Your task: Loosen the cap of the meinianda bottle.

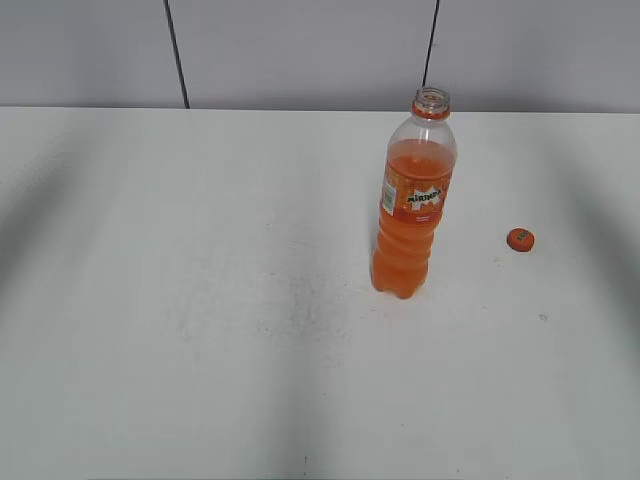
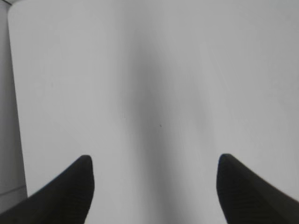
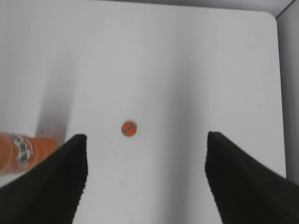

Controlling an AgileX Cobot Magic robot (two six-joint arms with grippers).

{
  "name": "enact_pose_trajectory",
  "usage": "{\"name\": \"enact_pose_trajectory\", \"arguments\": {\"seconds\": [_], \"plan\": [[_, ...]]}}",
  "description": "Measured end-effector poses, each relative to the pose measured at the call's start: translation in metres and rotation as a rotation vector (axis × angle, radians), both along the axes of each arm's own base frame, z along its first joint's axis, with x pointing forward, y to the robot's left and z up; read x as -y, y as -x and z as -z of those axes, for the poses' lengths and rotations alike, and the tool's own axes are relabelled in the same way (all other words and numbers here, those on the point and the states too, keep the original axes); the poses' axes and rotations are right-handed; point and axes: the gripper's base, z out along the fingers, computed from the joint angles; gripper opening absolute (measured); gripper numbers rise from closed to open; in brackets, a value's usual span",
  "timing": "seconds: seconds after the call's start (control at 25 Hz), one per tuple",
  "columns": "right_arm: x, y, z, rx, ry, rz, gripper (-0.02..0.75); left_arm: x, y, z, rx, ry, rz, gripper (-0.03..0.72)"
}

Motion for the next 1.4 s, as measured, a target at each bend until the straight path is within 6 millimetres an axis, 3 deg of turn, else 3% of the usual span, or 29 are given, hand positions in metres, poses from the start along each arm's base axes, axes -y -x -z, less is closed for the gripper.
{"name": "enact_pose_trajectory", "arguments": {"seconds": [0.12,0.36,0.64,0.88,1.12,1.4], "plan": [[0.001,0.048,0.013,-0.043,0.007,-0.012,0.588,0.002,0.04,0.008,-0.042,0.04,0.005,0.498],[0.004,0.132,0.065,-0.083,0.009,-0.015,0.588,0.003,0.127,0.037,-0.053,0.105,0.016,0.498],[0.009,0.209,0.125,-0.044,0.034,-0.011,0.588,-0.001,0.213,0.072,0.089,0.116,0.029,0.498],[0.01,0.239,0.155,0.015,0.042,-0.008,0.588,-0.001,0.256,0.098,0.187,0.144,0.037,0.498],[0.011,0.253,0.172,0.036,0.041,-0.008,0.588,-0.002,0.288,0.089,0.365,0.156,0.051,0.498],[0.011,0.27,0.166,0.163,0.037,-0.005,0.588,-0.004,0.326,0.084,0.588,0.164,0.067,0.498]]}}
